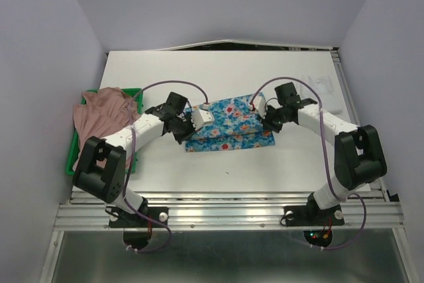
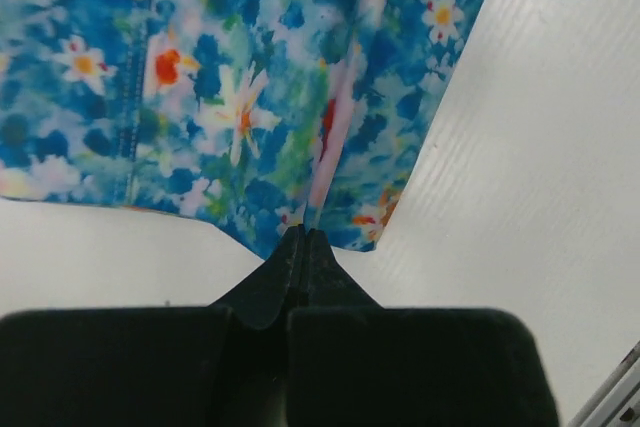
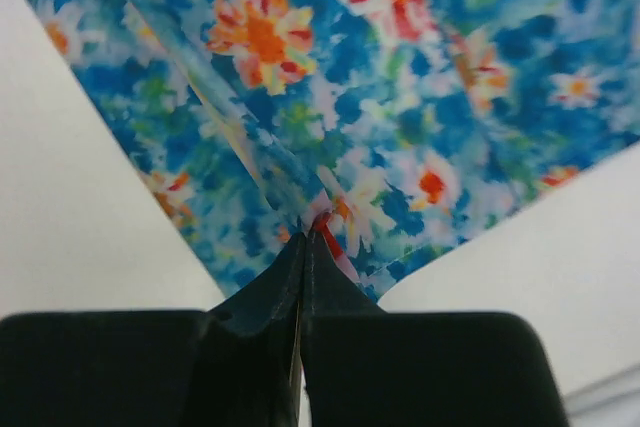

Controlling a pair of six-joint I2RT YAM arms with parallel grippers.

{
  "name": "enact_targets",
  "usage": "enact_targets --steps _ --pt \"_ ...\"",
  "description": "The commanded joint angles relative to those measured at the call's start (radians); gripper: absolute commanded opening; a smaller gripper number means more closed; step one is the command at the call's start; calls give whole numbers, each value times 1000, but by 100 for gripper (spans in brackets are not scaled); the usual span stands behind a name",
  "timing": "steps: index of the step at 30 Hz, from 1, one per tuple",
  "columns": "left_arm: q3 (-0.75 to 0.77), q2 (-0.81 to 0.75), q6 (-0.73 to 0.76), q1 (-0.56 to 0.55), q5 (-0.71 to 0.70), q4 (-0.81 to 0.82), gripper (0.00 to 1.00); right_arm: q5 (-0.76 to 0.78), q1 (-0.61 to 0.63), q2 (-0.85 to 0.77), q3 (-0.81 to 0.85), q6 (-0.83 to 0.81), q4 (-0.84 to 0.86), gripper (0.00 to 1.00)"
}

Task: Fold and stack the skirts
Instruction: Fold the skirt

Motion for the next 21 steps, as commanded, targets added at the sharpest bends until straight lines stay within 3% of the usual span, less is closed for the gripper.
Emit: enact_targets --steps 1,10,13,15,17,21 --pt "-59 45 -7 -38 -88 53 0 36 33 -52 -123 53 117 1" --pt "-24 127 -46 -47 -102 64 2 49 33 25 -108 110 134 1" --pt "-26 87 -40 -48 -86 52 16 36 33 -1 -74 116 84 10" --pt "-15 45 -30 -49 -65 4 29 6 33 -33 -45 118 13 34" --pt "-3 -26 -11 -49 -27 -31 33 -40 33 -62 10 125 -83 56" --pt "32 -126 20 -50 12 -100 38 -106 33 -139 74 200 -177 56"
